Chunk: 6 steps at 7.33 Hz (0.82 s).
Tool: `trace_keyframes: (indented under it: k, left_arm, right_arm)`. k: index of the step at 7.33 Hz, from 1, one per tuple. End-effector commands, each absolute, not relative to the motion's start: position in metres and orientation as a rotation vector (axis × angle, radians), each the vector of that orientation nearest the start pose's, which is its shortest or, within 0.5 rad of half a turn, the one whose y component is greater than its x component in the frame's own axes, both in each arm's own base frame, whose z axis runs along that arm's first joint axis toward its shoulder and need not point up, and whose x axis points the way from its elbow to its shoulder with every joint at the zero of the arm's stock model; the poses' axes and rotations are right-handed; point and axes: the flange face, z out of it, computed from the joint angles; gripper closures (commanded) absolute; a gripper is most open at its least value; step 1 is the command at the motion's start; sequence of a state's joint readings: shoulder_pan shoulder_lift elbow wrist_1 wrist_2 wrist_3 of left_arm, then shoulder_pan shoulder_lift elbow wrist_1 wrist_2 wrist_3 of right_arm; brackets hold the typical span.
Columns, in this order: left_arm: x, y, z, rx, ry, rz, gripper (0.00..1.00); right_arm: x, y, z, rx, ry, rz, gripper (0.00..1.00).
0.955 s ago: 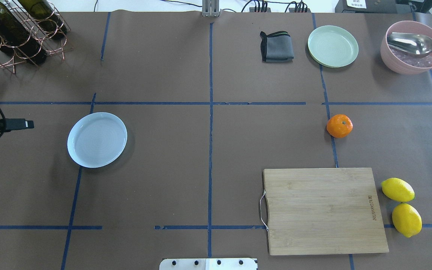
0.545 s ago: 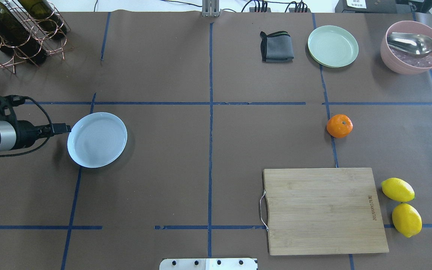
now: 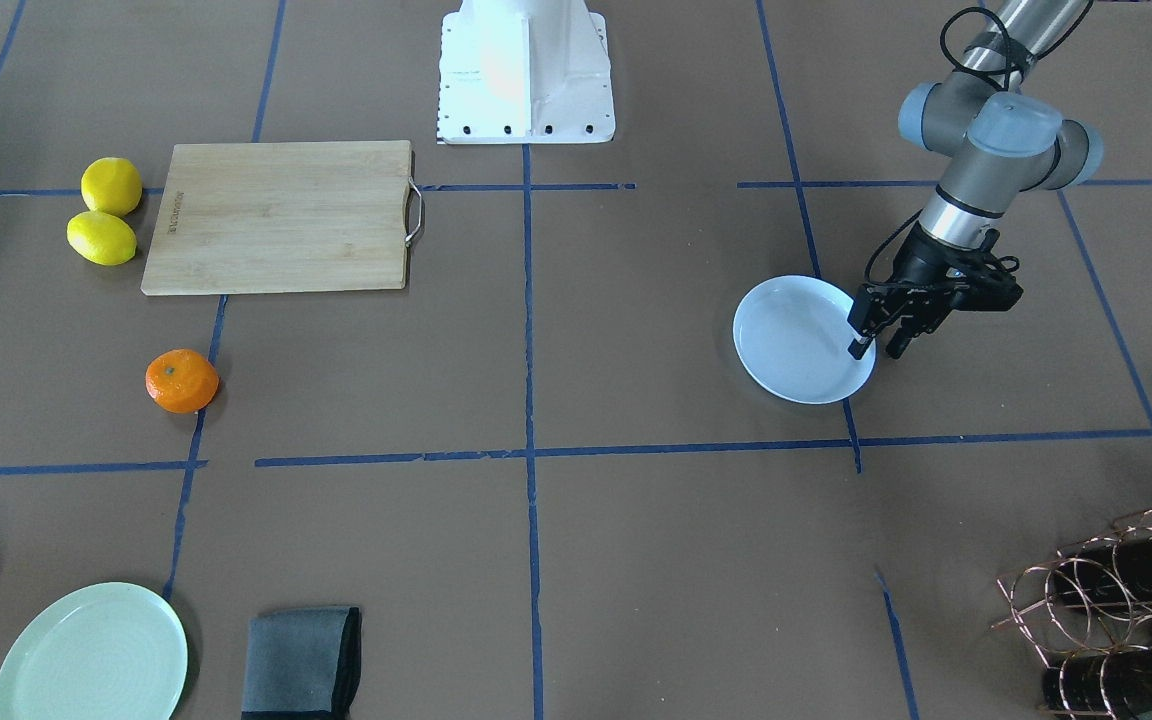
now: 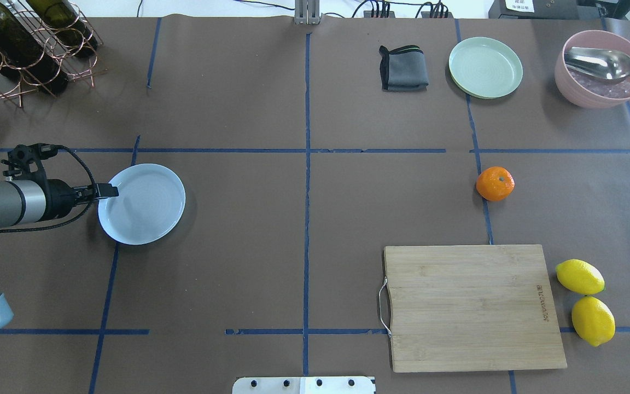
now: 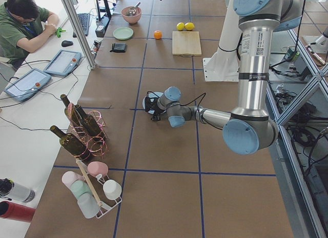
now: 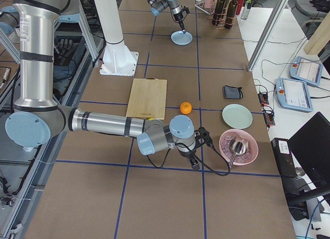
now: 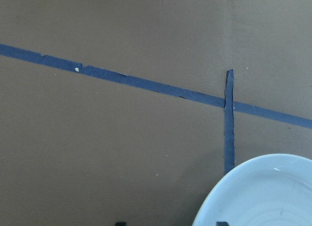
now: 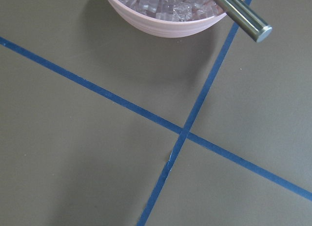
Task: Pick orange to plate
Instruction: 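Push the light blue plate toward the table center with the left gripper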
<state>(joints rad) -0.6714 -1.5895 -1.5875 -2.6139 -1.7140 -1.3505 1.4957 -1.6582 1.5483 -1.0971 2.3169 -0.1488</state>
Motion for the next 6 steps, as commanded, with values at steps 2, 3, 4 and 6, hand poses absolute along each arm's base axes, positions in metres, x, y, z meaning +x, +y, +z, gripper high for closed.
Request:
trace_keyframes:
  k: [2,3,4,6]
  left_arm:
    - [0.352,-0.422,0.523,0.347,1.052,-0.313,1.0]
    - [0.353,-0.422,0.522,0.348,1.053,-0.31,1.0]
    - [0.354,-0.422,0.519,0.35,1.058,-0.309,1.0]
    - [0.352,-0.421,0.489,0.366,1.098,-0.298,1.0]
  right_arm:
    - [0.031,-0.475,0.663,0.373,-0.727,-0.344,0.0]
    - [0.031,-0.476,0.662,0.374,-0.727,-0.345,0.0]
    - [0.03,-0.476,0.662,0.375,-0.727,-0.347,0.0]
    - [0.03,-0.476,0.661,0.377,-0.727,-0.347,0.0]
